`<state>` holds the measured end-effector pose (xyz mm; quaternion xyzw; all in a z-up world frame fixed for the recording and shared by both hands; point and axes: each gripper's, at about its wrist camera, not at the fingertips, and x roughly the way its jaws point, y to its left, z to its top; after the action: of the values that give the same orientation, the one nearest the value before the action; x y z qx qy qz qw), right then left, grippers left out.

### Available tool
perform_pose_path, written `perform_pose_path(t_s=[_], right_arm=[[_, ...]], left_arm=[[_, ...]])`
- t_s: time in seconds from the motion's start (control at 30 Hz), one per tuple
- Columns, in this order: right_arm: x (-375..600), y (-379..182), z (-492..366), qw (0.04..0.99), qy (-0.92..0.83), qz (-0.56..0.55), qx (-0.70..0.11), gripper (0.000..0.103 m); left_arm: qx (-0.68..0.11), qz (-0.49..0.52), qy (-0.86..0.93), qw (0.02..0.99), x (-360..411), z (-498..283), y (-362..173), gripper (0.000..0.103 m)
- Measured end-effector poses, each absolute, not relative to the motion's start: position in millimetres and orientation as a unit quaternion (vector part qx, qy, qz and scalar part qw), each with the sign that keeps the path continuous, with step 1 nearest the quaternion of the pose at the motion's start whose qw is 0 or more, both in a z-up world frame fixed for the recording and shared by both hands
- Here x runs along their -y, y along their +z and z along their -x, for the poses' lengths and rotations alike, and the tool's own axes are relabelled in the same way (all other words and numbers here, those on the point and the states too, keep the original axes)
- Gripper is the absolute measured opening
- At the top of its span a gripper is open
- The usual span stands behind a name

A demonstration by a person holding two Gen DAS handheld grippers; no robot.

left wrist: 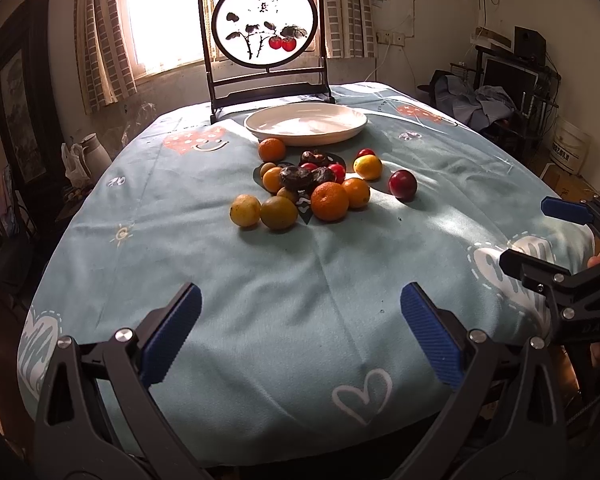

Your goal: Organize fruits

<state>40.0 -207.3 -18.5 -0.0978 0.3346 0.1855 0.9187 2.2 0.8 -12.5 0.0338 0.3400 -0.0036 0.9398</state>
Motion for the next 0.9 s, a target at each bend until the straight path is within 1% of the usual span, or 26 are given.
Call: perform_pose_path(t_s=[0.9], right_arm=[[205, -34, -48, 0.913, 0.187, 0.098, -0.349, 0.102]], left_arm=[[-0.359, -0.023, -0.004, 0.933, -10, -10, -26, 0.101]])
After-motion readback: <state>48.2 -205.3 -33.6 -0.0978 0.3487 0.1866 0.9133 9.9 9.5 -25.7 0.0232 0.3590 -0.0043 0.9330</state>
